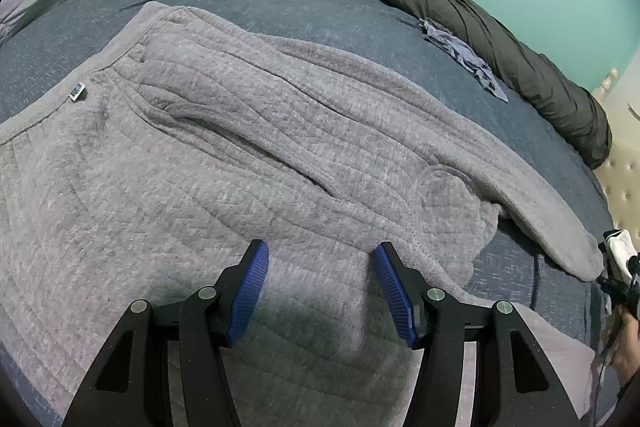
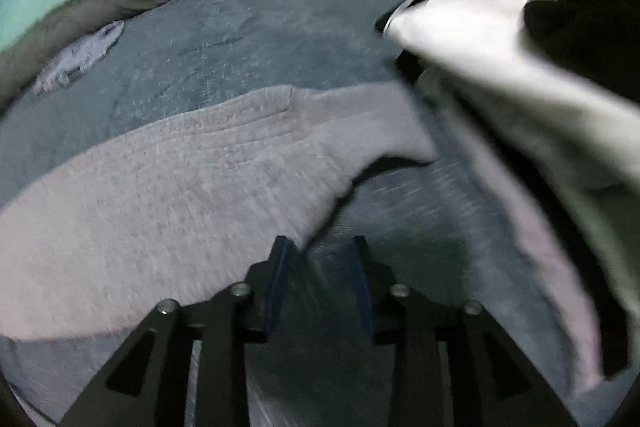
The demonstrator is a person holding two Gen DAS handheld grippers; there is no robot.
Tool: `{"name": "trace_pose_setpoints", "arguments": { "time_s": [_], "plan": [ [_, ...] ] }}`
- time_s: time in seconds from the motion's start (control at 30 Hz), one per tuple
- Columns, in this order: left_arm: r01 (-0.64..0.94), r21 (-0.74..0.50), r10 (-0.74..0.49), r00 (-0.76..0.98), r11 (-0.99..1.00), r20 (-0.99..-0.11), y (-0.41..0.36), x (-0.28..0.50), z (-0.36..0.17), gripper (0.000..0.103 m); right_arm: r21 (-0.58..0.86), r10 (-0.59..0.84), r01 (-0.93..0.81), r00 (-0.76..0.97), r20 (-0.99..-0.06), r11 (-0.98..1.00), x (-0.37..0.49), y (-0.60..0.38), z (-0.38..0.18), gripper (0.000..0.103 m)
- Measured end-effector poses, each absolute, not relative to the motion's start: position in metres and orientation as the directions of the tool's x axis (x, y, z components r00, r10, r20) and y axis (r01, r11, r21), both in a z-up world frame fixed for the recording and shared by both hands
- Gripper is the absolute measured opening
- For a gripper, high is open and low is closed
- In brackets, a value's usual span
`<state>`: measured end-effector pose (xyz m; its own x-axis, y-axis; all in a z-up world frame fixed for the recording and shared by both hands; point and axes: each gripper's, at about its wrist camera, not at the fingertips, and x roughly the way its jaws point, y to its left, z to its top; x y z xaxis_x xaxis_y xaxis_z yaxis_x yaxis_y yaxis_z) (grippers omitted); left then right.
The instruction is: Fold clothes
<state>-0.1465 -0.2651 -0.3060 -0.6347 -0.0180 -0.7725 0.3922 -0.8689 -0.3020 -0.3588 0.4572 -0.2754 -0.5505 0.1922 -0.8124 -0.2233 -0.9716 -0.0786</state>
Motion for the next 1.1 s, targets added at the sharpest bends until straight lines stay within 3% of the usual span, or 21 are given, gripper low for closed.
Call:
{"name": "trace_pose_setpoints", "arguments": {
  "time_s": [0.13, 0.23, 0.47, 0.63, 0.8, 1.1],
  "plan": [
    [0.401, -0.314, -0.017, -0.639, -0.861, -0.769, -0.269, -0.142, -0.302, 0.060, -0.002, 0.075, -0.114, -0.638, -0.766, -0.993, -0.314, 0.420, -0.252, 0.034],
    [0.417, -0.309, -0.038, -0.644, -0.855, -0.764, -0.274, -0.133, -0.295, 0.060, 0.144, -0.084, -0.040, -0.648, -0.757, -0.989, -0.290, 0.394, -0.250, 0.044],
    [0.462, -0.311, -0.084, -0.657, -0.831, -0.749, -0.292, -0.101, -0.277, 0.060, 0.322, -0.338, 0.141, -0.609, -0.718, -0.936, -0.233, 0.330, -0.250, 0.044],
    [0.498, -0.313, -0.103, -0.645, -0.809, -0.758, -0.310, -0.076, -0.265, 0.060, 0.312, -0.390, 0.234, -0.562, -0.730, -0.921, -0.212, 0.324, -0.230, 0.047],
    [0.530, -0.283, -0.119, -0.601, -0.799, -0.790, -0.331, -0.051, -0.258, 0.060, 0.292, -0.404, 0.288, -0.519, -0.753, -0.912, -0.198, 0.347, -0.207, 0.055],
    [0.605, -0.313, -0.078, -0.530, -0.732, -0.844, -0.369, 0.005, -0.273, 0.060, 0.296, -0.350, 0.188, -0.441, -0.827, -0.937, -0.167, 0.418, -0.221, 0.058]
  ]
}}
